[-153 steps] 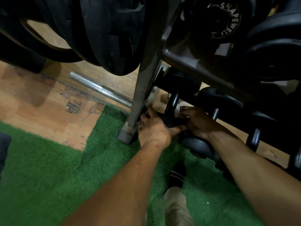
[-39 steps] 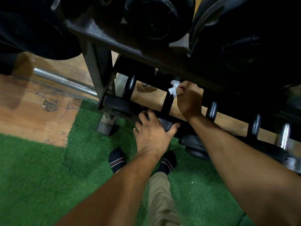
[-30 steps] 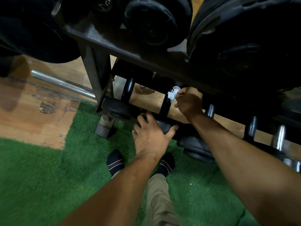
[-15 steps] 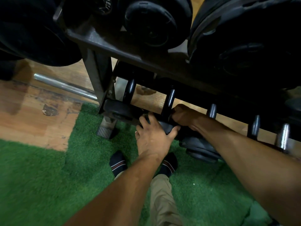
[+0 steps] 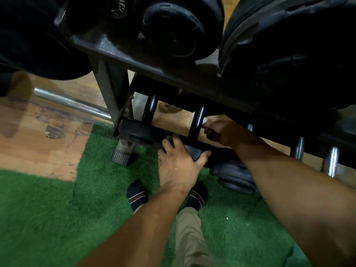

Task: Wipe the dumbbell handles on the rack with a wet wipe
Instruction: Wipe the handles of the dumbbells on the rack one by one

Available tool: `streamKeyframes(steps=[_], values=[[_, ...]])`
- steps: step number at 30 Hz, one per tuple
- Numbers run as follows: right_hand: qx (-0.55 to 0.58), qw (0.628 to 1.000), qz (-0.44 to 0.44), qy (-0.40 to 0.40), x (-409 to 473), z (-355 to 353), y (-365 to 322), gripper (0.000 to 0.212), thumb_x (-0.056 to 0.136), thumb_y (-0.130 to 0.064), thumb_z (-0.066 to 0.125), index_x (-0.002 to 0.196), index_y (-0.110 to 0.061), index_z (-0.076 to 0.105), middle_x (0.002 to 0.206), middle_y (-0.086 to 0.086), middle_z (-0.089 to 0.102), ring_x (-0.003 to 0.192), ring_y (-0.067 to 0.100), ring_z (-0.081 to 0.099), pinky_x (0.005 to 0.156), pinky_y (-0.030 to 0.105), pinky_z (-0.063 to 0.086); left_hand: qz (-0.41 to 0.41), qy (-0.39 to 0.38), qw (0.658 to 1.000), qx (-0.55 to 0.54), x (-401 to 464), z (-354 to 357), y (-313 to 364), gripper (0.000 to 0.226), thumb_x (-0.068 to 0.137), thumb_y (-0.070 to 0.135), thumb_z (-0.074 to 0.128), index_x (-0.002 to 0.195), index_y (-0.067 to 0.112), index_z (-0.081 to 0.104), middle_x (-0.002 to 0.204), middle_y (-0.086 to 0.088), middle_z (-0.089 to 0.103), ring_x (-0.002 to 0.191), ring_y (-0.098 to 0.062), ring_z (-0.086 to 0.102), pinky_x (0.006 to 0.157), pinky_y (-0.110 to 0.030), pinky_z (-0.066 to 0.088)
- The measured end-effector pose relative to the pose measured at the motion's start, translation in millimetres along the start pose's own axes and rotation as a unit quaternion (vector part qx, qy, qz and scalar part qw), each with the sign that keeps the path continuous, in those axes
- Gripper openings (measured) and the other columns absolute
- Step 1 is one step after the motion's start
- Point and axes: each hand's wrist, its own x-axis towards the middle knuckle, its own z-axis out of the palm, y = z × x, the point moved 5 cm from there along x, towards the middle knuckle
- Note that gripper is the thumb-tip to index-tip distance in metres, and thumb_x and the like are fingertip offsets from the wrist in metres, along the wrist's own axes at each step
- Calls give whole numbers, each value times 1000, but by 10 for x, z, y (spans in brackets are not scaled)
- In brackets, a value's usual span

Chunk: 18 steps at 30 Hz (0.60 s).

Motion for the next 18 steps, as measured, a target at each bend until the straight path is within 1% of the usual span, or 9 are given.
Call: streamKeyframes(steps=[3,5,9,12,14,15,16,17,18], values=[[154,987,-37,31,-14,-77,-82,31,99,1,50,74,-17,50,60,2,49,38,3,47,38,13,41,1,5,1000,3,-4,0,1,107,78,87,51,148,9,29,142,-15,35,123,-41,44,98,-50,49],[164,985,-40,23,-18,-64,-58,30,100,-3,50,75,-20,51,63,1,49,44,3,49,42,15,42,3,7,1000,9,-6,-9,9,107,78,87,50,148,8,29,141,-16,35,122,-40,45,98,-49,49],[52,997,-53,-30,-212,-25,-4,17,99,-7,52,87,-16,61,75,2,59,55,6,53,47,17,44,4,6,1000,14,-4,-7,11,105,78,87,50,145,8,31,140,-15,36,121,-39,46,99,-47,48],[-163,982,-76,-63,-384,-72,-54,11,96,-9,60,89,-6,69,82,11,66,57,11,59,49,17,47,8,14,1000,16,-8,-8,7,104,78,88,50,143,8,33,138,-15,38,119,-40,47,99,-46,46],[-370,919,-136,-25,-467,-88,-169,16,92,-20,65,78,-14,70,86,14,69,67,21,68,58,25,54,8,13,1000,21,-13,-8,4,106,78,88,49,145,7,32,139,-16,38,119,-40,47,100,-46,46],[-474,859,-192,41,-500,-102,-263,16,91,-29,65,81,-18,70,93,12,71,79,27,70,68,30,56,7,11,1000,20,-11,-8,3,107,78,87,50,146,7,31,139,-16,37,120,-40,47,100,-47,46],[-539,797,-249,113,-628,-76,-412,13,91,-33,63,92,-22,71,102,10,71,93,31,70,77,33,55,4,11,1000,18,-7,-15,7,107,78,87,51,147,7,31,139,-16,37,120,-41,46,101,-47,46],[-552,760,-297,171,-749,-29,-543,17,93,-31,62,106,-25,71,112,9,70,104,33,67,83,34,51,1,12,1000,19,-6,-19,9,107,78,87,51,147,7,31,139,-16,38,120,-41,46,101,-47,46],[-547,740,-338,197,-877,43,-651,23,97,-27,58,118,-25,68,120,8,69,111,32,65,83,31,47,-1,12,1000,19,-6,-24,10,108,78,87,52,147,7,31,139,-16,38,120,-40,46,101,-47,45]])
